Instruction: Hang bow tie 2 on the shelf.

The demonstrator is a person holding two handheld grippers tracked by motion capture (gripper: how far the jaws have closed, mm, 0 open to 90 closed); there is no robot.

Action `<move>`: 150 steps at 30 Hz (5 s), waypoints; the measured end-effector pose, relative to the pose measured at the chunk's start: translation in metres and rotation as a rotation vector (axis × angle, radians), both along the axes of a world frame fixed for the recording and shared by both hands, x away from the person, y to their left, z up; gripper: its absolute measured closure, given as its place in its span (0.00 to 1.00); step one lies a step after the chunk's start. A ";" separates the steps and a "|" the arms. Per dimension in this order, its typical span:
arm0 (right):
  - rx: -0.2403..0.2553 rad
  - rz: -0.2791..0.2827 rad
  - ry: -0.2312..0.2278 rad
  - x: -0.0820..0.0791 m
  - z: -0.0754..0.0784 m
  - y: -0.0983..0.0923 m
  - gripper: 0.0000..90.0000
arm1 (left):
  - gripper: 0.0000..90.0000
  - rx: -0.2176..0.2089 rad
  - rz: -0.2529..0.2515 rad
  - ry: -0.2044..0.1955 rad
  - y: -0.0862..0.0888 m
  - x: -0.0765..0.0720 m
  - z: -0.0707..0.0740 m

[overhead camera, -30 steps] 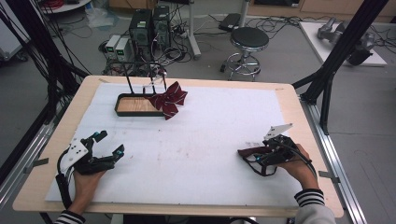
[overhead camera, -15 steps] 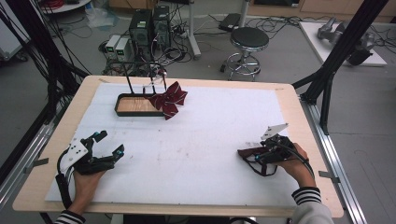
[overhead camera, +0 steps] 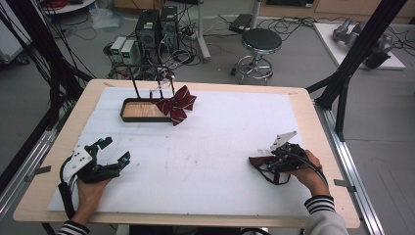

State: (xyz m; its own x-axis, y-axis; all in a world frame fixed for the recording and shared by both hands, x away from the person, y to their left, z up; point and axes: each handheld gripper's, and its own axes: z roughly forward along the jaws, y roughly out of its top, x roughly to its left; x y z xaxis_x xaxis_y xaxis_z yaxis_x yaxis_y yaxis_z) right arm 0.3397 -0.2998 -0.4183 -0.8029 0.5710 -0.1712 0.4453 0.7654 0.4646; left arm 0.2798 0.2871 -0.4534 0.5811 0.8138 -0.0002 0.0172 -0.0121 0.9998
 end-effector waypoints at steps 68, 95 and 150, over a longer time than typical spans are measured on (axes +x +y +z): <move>0.630 -0.145 -0.372 -0.015 0.055 0.013 0.80 | 0.14 0.000 0.000 0.001 0.000 0.000 0.000; 0.760 -0.126 -0.466 -0.003 0.082 0.057 0.80 | 0.14 -0.004 -0.001 0.001 0.000 0.000 0.000; 0.776 0.020 -0.424 0.082 0.135 0.244 0.80 | 0.14 -0.022 -0.008 0.001 0.002 0.002 0.000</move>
State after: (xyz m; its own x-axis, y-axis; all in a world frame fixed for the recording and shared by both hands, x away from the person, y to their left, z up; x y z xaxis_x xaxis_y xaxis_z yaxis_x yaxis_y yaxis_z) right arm 0.4216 -0.0560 -0.2830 -0.7707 0.6366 -0.0272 0.1072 0.1716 0.9793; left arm 0.2821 0.2886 -0.4536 0.5875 0.8090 -0.0183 0.0178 0.0097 0.9998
